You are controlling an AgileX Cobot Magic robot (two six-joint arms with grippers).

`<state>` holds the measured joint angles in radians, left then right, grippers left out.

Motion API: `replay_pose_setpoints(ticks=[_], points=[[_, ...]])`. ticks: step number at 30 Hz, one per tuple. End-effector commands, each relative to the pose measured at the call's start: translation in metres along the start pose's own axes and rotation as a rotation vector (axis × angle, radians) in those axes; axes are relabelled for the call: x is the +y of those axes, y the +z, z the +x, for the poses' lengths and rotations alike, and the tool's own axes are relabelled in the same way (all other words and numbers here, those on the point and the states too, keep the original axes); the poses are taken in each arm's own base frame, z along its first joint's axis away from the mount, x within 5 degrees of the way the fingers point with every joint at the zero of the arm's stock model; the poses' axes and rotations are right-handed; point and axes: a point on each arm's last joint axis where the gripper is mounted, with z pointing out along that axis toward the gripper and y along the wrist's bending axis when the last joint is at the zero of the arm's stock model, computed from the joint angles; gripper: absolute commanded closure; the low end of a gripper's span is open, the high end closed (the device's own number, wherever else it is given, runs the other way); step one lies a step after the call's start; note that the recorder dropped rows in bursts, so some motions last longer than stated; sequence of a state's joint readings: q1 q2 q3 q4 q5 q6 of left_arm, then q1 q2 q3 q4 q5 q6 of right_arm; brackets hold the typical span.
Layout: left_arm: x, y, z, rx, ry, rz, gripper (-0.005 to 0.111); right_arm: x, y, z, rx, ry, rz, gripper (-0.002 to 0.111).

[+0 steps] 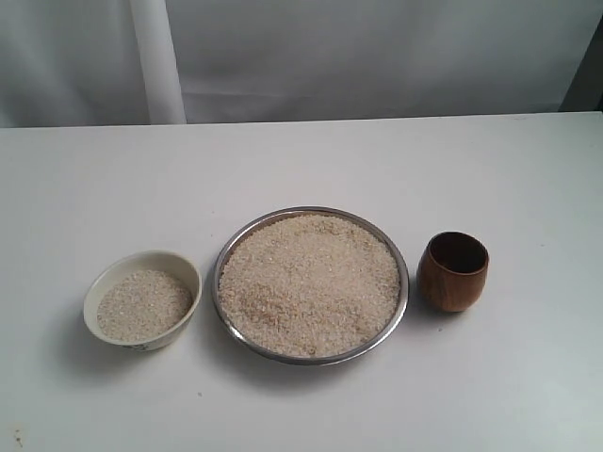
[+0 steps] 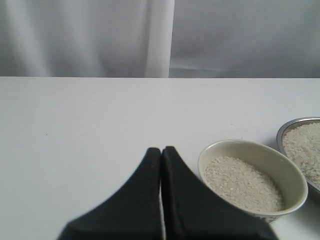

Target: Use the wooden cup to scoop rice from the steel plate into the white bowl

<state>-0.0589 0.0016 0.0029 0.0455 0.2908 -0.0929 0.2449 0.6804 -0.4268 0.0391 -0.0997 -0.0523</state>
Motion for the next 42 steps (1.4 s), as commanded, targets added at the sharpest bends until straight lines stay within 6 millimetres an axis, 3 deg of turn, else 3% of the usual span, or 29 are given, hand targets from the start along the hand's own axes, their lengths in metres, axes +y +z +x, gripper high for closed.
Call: replay_pose_setpoints(ticks=[1, 8, 14, 21, 25, 32, 42], points=[[-0.001, 0.000, -0.002, -0.010, -0.010, 0.007, 0.107, 0.001, 0.024, 0.010, 0.053, 0.229, 0.001, 0.108], [-0.001, 0.000, -0.002, -0.010, -0.010, 0.007, 0.107, 0.005, 0.051, 0.030, 0.126, 0.066, -0.045, 0.108], [-0.001, 0.000, -0.002, -0.010, -0.010, 0.007, 0.107, 0.014, 0.055, 0.048, -0.030, 0.010, -0.134, 0.108], [-0.001, 0.000, -0.002, -0.010, -0.010, 0.007, 0.107, 0.017, 0.065, 0.094, 0.033, 0.000, -0.171, 0.108], [-0.001, 0.000, -0.002, -0.010, -0.010, 0.007, 0.107, 0.018, 0.073, 0.127, 0.168, -0.046, -0.181, 0.108], [-0.001, 0.000, -0.002, -0.010, -0.010, 0.007, 0.107, 0.016, 0.047, 0.154, 0.234, -0.069, -0.162, 0.108], [-0.001, 0.000, -0.002, -0.010, -0.010, 0.007, 0.107, 0.015, 0.043, 0.165, 0.360, -0.079, -0.157, 0.108]])
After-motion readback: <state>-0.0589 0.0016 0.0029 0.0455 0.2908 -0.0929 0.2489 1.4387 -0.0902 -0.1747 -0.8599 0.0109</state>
